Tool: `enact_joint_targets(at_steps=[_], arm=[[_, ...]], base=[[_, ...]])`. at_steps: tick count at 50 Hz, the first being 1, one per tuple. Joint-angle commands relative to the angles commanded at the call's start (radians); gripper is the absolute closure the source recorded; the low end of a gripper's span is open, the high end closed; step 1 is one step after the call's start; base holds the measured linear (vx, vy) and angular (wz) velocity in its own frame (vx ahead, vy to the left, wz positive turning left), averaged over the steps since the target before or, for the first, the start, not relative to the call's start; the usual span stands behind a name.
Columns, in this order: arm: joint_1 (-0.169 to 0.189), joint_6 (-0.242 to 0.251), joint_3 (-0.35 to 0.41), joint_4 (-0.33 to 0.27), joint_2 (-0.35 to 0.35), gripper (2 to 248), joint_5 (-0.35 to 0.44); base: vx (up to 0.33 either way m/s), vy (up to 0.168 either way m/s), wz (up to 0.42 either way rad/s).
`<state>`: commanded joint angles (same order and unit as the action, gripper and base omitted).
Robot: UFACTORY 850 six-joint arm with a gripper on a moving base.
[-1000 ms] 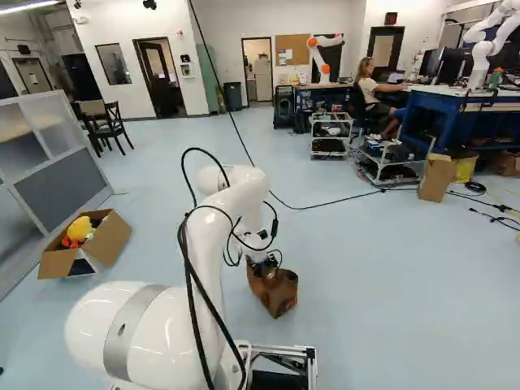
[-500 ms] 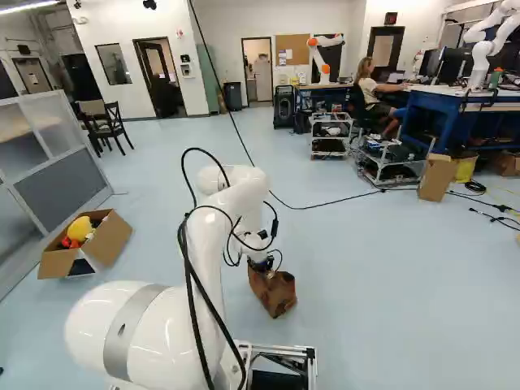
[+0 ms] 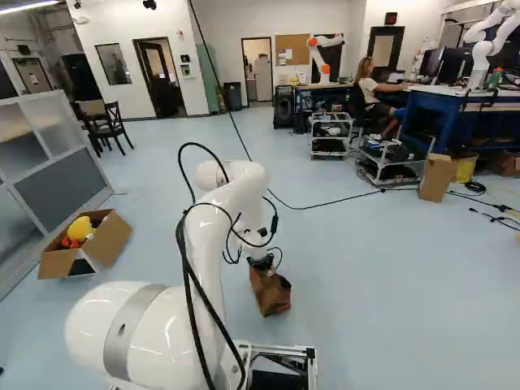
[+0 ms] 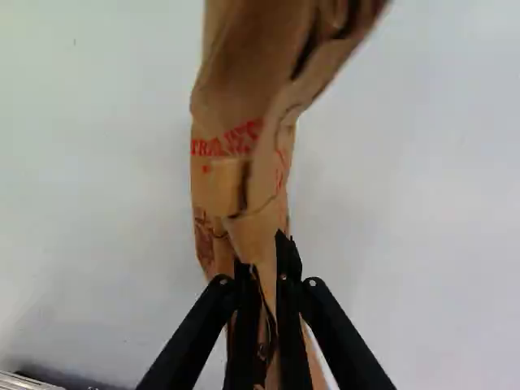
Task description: Pick up the grocery bag from the ground
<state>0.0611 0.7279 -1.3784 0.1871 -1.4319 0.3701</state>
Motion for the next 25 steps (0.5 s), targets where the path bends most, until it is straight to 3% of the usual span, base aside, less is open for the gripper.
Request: enact_joint_targets(at_steps=[25], arm=[[0.0,0.0,0.083,0.0,0.093,229,0.0]], base=[[0.0,0.0,0.0]])
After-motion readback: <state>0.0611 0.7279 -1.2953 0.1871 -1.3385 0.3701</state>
